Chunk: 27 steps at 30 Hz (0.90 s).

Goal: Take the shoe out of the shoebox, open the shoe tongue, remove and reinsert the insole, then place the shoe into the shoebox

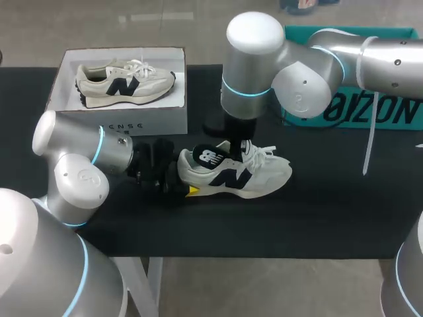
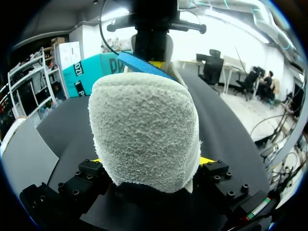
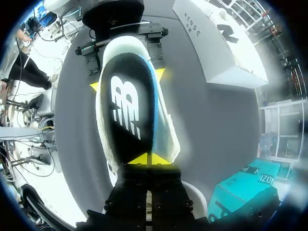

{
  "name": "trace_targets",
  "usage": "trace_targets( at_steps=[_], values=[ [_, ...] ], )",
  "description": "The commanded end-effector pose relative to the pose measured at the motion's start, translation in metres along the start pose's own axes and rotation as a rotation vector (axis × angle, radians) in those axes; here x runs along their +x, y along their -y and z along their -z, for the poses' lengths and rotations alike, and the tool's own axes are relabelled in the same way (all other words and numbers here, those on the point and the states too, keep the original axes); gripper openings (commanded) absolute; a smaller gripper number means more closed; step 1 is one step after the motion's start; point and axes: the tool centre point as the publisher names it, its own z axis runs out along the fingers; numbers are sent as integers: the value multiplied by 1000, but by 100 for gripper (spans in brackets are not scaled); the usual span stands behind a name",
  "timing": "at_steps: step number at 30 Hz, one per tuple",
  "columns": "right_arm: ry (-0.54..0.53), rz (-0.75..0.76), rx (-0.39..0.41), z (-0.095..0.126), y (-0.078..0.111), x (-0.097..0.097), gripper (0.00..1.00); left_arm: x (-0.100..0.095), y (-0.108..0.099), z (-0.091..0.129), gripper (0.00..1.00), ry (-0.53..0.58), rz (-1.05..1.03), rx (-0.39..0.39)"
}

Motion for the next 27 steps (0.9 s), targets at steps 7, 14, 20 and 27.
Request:
trace_targets(
  at_steps=[7, 14, 20, 27],
  values=[
    [56, -10, -168, 20, 0, -8, 0, -1, -3, -4, 0, 2, 0, 1],
    [53, -25, -271, 26, -24, -19, 0, -1, -3, -4, 0, 2, 0, 1],
    [57, -24, -293, 39, -42, -32, 0, -1, -3, -4, 0, 2, 0, 1],
    [76, -6, -294, 58, -49, -41, 0, -1, -3, -4, 0, 2, 0, 1]
  ],
)
